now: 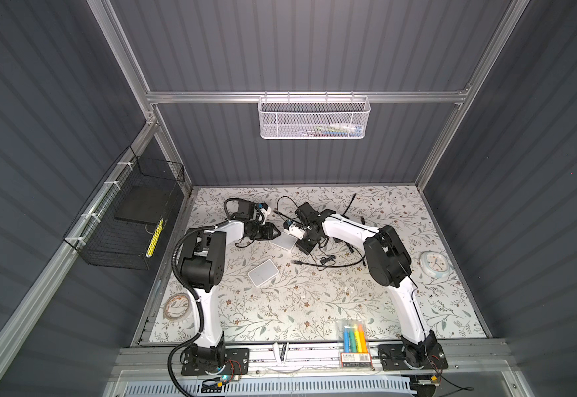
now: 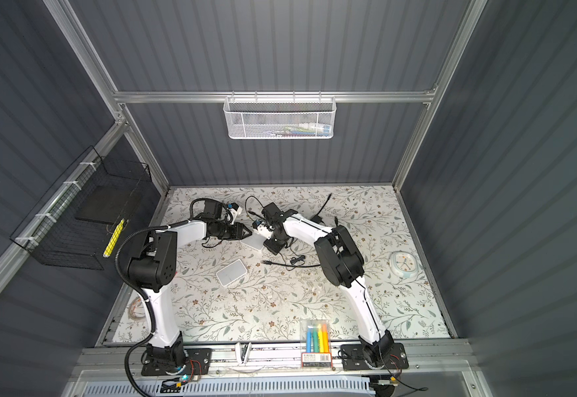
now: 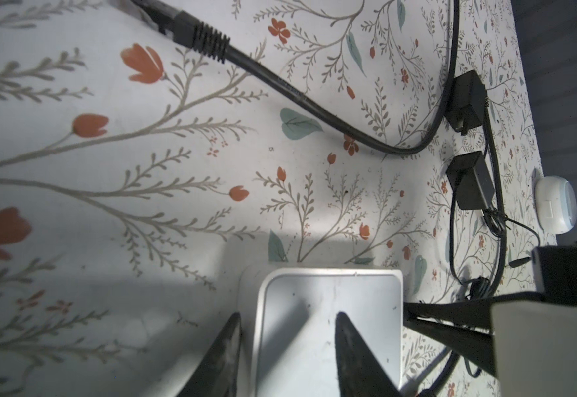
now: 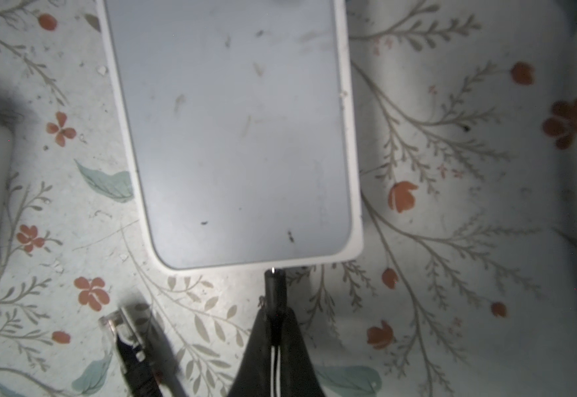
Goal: Insert the plug into the switch port
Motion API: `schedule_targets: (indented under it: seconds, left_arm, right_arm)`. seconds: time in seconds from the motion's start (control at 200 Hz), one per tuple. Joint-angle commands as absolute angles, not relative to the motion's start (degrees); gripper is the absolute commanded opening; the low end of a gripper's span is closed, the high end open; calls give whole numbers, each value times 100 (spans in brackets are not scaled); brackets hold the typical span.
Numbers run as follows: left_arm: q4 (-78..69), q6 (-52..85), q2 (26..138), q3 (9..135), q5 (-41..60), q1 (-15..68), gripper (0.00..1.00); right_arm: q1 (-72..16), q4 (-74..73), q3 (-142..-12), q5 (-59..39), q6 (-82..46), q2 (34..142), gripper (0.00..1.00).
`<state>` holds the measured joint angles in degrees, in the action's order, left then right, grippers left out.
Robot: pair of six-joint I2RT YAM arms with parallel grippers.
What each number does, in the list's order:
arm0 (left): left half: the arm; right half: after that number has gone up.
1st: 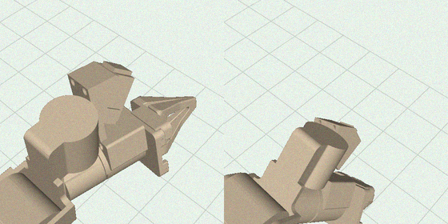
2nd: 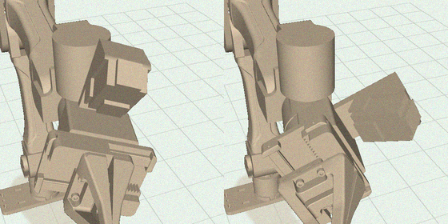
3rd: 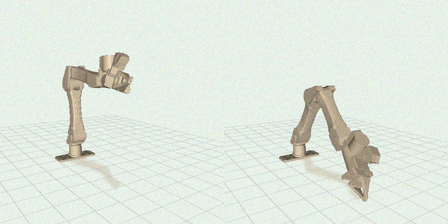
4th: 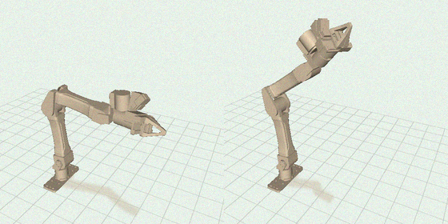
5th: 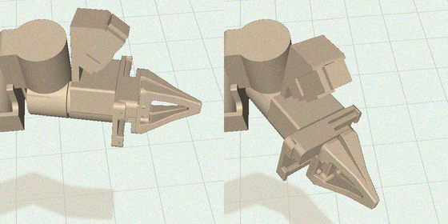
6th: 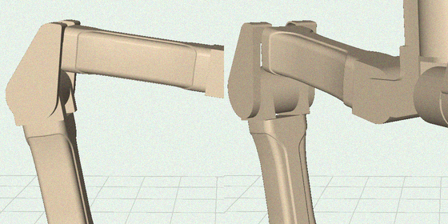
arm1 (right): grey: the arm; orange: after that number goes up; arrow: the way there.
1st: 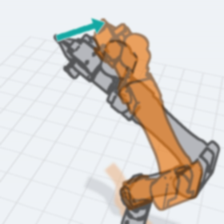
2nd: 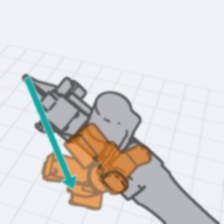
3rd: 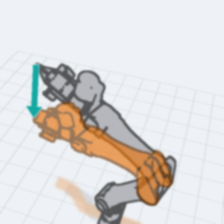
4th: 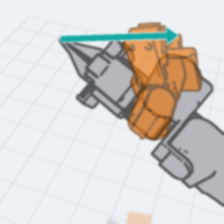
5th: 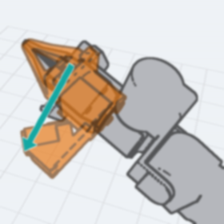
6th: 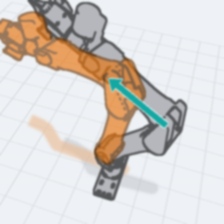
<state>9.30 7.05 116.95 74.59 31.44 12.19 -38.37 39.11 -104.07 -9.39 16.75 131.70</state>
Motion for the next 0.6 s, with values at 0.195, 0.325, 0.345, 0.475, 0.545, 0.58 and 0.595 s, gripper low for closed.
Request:
schedule_targets:
  seconds: [0.195,0.325,0.345,0.475,0.545,0.58,0.595]
  left_arm:
    - [905,637,11884,7547,3500,1239,43]
    - [931,615,11905,7543,3481,1239,43]
    - [932,608,11909,7547,3482,1239,42]
    - [934,602,11936,7549,3480,1247,40]
    - [992,550,11944,7559,3479,1248,38]
    - [1007,534,11944,7559,3472,1248,37]
    - [1016,521,11940,7559,3467,1256,37]
  right_arm:
    - [-3887,3896,-10723,-917,1508,13339,0]
    - [-3891,3919,-10718,-826,1529,13283,0]
    - [-3891,3915,-10722,-814,1528,13272,0]
    - [-3886,3899,-10692,-804,1536,13212,0]
    - [-3888,3888,-10679,-783,1534,13195,0]
    - [-3887,3876,-10660,-752,1543,13192,0]
    - [-3887,3871,-10653,-725,1553,13190,0]
